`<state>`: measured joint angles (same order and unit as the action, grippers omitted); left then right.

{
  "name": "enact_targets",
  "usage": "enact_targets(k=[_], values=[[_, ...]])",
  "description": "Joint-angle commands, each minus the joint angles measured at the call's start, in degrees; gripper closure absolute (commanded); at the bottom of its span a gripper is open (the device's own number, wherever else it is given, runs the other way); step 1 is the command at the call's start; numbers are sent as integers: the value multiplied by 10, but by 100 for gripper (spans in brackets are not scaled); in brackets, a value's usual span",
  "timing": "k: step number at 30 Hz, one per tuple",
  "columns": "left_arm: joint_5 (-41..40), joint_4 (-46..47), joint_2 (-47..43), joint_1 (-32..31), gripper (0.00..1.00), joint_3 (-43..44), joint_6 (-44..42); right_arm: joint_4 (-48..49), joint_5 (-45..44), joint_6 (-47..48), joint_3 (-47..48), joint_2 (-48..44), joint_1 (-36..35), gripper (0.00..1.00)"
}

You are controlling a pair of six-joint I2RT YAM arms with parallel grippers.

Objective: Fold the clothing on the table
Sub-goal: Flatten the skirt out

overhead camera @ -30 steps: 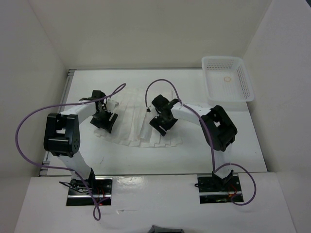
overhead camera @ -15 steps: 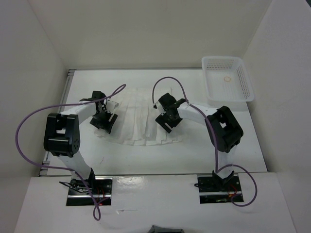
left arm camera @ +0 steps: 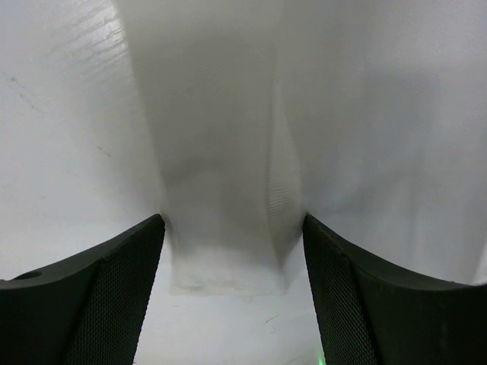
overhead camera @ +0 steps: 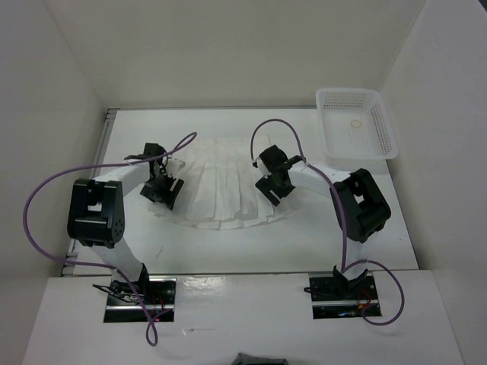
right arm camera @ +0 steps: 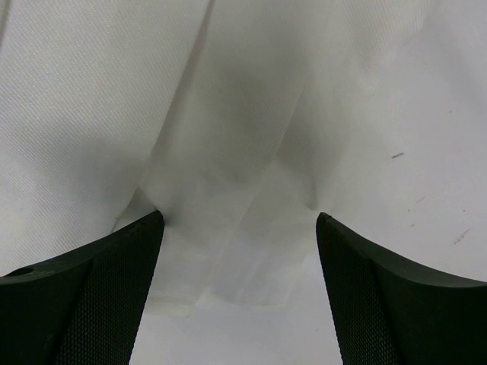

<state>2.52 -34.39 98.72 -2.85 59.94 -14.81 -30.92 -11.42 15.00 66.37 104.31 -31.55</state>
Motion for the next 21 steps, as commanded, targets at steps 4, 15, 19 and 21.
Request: enact_targets(k=[4, 15, 19, 21], values=[[-6, -67, -90, -2, 19, 53, -2, -93, -16, 20, 40, -69, 11, 13], [80, -100, -95, -8, 12, 246, 39, -112, 104, 14, 217, -109, 11, 3], [143, -48, -16, -1, 10, 246, 57, -71, 97, 9, 217, -6, 24, 3], [199, -28, 22, 16, 9, 260, 74, -30, 102, 3, 217, 11, 45, 3]])
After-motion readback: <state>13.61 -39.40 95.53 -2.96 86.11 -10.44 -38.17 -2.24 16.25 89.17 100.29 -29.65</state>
